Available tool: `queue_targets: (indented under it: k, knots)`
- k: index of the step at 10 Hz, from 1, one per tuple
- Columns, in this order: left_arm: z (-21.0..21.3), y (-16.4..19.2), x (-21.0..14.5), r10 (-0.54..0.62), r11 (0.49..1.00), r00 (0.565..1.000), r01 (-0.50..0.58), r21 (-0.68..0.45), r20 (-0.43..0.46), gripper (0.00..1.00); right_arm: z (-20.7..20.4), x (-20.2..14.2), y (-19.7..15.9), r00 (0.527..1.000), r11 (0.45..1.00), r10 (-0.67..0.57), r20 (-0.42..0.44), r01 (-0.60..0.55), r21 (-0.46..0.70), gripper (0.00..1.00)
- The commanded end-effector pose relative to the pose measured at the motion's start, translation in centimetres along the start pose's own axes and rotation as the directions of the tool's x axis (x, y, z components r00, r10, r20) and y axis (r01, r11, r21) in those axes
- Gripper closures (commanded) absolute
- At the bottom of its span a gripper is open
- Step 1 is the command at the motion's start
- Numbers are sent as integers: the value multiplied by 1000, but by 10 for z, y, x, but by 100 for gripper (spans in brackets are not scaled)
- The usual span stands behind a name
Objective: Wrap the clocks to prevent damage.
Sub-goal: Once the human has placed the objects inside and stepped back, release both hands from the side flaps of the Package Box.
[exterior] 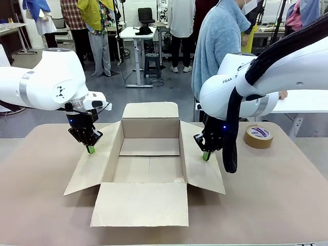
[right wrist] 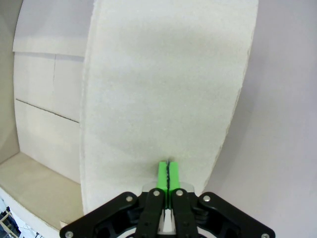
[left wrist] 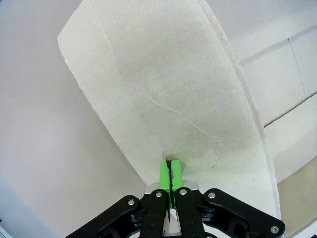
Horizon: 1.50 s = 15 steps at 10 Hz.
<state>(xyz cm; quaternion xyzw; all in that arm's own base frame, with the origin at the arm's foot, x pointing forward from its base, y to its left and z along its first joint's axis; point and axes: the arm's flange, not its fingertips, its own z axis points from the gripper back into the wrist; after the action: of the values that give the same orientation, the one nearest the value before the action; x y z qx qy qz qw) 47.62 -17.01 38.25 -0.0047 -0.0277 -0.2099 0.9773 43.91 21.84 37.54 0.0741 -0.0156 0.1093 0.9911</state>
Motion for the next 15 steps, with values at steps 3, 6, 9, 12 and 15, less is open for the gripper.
queue_targets:
  k: [3,6,9,12,15]
  knots:
    - [-1,0,-1,-3,1000,1000,3,3,-5,100,-2,-2,0,1000,1000,-2,-4,2,-2,99]
    - [-1,0,-1,-3,1000,1000,3,3,-5,100,-2,-2,0,1000,1000,-2,-4,2,-2,99]
    - [-1,0,-1,-3,1000,1000,3,3,-5,100,-2,-2,0,1000,1000,-2,-4,2,-2,99]
    - [-1,0,-1,-3,1000,1000,3,3,-5,100,-2,-2,0,1000,1000,-2,-4,2,-2,99]
    - [-1,0,-1,-3,1000,1000,3,3,-5,100,-2,-2,0,1000,1000,-2,-4,2,-2,99]
